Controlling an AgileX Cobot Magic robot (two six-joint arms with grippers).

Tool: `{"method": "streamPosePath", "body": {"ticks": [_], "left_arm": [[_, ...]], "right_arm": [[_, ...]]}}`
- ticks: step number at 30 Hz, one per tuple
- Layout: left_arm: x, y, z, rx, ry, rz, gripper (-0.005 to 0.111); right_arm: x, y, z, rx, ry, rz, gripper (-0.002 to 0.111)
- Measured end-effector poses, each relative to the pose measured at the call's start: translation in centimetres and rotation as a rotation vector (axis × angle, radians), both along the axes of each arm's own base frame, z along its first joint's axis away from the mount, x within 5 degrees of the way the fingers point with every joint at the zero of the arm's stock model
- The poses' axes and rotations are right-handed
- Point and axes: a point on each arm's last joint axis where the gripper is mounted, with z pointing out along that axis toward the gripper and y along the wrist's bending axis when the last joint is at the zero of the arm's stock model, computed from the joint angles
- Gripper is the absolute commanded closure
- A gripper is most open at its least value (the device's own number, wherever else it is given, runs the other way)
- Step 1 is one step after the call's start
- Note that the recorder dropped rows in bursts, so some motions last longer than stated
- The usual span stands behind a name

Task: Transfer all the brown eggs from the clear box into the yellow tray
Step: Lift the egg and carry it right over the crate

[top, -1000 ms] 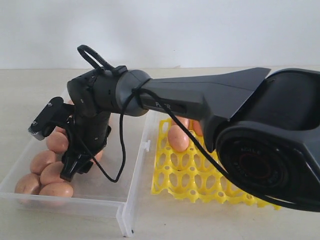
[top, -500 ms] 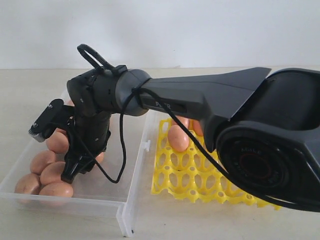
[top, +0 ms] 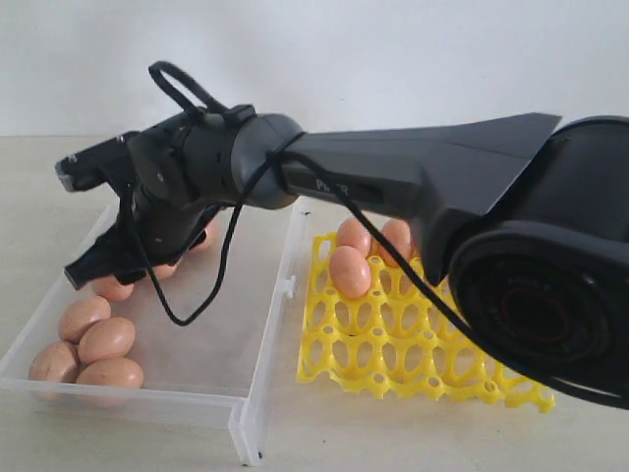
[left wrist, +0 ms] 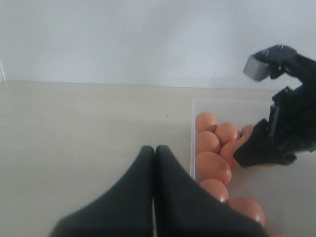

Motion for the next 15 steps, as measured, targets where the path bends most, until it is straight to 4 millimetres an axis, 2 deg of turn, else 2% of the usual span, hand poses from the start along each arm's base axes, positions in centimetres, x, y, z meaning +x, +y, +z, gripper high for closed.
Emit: {"method": "streamPosePath", "body": {"ticks": [4,8,11,15], "left_arm": [[0.0,0.0,0.0,0.000,0.000,0.000,0.111],[0.0,0.0,0.0,0.000,0.000,0.000,0.111],[0.0,0.0,0.0,0.000,0.000,0.000,0.111],[0.0,0.0,0.0,0.000,0.000,0.000,0.111]], "right_arm": [[0.9,-1.0,2.6,0.065,-0.018,-0.067,0.108],[1.7,-2.7,3.4,0.080,-0.014,-0.131,0.108],[1.4,-4.4,3.4,0.109,-0.016,-0.170,0.108],[0.4,-7.3,4.3,0.241,-0.099,-0.199,0.108]]}}
